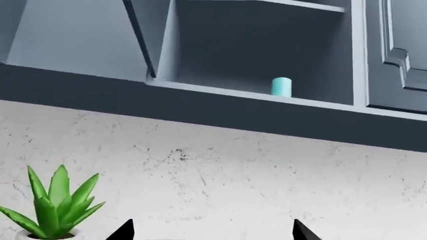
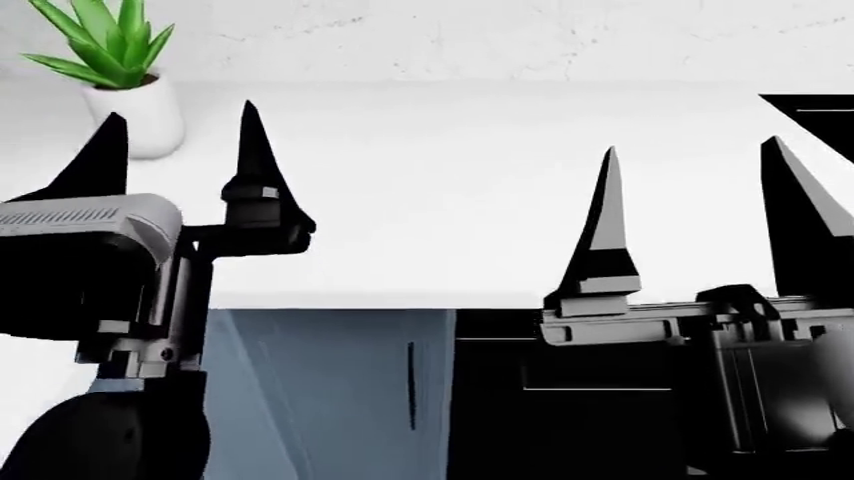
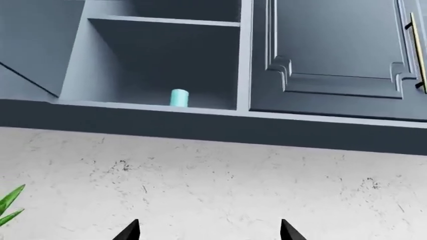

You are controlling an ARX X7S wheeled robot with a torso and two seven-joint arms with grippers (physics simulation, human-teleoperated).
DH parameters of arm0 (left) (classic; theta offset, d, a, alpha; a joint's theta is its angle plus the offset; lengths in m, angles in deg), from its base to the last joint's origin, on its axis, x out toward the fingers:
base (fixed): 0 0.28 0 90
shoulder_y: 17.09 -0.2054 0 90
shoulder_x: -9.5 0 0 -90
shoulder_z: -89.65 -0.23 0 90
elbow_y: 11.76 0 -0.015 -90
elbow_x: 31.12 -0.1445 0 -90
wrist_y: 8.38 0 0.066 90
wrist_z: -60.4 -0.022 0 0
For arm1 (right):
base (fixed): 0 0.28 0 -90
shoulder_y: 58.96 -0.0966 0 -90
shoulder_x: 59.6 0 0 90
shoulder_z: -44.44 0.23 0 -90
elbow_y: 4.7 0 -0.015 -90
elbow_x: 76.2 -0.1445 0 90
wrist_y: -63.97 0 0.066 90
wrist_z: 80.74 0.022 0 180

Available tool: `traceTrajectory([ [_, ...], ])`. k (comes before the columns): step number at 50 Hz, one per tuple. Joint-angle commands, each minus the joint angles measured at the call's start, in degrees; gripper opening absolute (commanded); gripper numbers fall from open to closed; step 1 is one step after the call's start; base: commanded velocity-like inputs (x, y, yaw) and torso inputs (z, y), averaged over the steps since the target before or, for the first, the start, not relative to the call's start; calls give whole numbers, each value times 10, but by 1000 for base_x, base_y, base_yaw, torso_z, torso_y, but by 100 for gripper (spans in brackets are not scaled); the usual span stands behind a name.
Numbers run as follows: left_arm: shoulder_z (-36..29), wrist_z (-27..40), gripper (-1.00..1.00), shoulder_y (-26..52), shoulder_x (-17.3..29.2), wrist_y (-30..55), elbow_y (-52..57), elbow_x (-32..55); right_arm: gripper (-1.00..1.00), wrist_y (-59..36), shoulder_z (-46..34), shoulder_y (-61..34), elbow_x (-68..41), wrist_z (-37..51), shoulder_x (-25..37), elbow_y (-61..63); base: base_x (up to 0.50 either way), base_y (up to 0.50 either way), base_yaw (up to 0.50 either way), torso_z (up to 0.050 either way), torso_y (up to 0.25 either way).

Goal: Pick the mug from the cabinet, place it under the coffee machine dispenser, and press the start button.

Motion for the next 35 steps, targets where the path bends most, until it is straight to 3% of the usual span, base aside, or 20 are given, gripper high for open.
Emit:
traceTrajectory([
  [1, -37, 17, 100, 204, -45, 58, -184, 3, 100, -32, 9, -124, -128, -6, 3, -40, 355, 422, 0, 0, 0],
  [10, -98, -31, 100, 332, -65, -56, -487, -43, 100, -101, 12, -239, -202, -39, -36, -105, 451, 285, 0, 0, 0],
  [15, -113, -39, 100, 355, -66, -94, -576, -52, 100, -115, 6, -261, -206, -50, -50, -118, 500, 119, 0, 0, 0],
  [35, -105, -18, 100, 393, -49, -95, -622, -29, 100, -151, 3, -297, -239, -34, -64, -112, 500, 84, 0, 0, 1],
])
